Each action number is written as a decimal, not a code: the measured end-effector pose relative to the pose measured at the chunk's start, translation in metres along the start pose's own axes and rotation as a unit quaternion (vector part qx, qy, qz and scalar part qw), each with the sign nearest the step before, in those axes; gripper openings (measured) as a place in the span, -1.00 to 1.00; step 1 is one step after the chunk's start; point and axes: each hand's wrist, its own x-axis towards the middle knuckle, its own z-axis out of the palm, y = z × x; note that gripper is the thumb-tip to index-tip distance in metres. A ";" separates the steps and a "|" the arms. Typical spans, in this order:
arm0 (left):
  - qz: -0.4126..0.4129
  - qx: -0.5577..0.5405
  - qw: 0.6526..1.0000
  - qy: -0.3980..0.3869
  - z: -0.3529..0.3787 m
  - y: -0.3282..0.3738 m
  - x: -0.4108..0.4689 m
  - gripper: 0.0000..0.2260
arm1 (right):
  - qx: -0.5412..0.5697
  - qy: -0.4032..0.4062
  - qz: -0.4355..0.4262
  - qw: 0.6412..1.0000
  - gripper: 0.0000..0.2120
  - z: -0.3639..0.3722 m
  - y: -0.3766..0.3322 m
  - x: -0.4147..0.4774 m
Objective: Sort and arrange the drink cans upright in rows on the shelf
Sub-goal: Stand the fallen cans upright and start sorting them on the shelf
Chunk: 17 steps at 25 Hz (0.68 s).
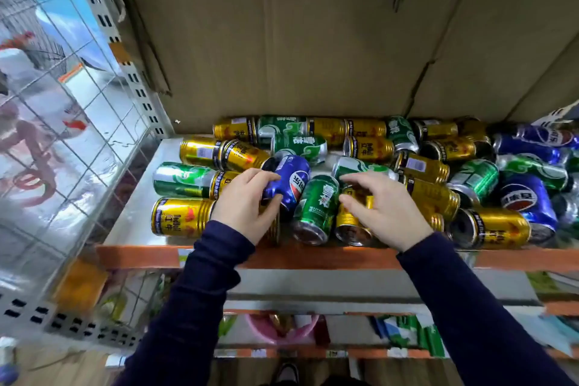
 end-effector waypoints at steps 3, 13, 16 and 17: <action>-0.008 -0.002 1.000 -0.013 0.002 -0.008 0.007 -0.74 | -0.087 -0.098 -0.011 0.991 -0.46 0.011 -0.003 0.026; -0.053 -0.007 0.999 0.008 0.010 -0.012 0.002 -0.70 | -0.110 -0.179 0.040 0.977 -0.15 0.020 -0.006 0.059; -0.056 -0.026 0.998 0.023 0.009 -0.010 0.004 -0.72 | -0.034 -0.149 0.032 0.988 -0.38 0.019 -0.007 0.055; -0.054 -0.029 0.998 0.022 0.009 -0.011 0.004 -0.74 | -0.019 -0.147 0.029 0.989 -0.46 0.017 -0.007 0.054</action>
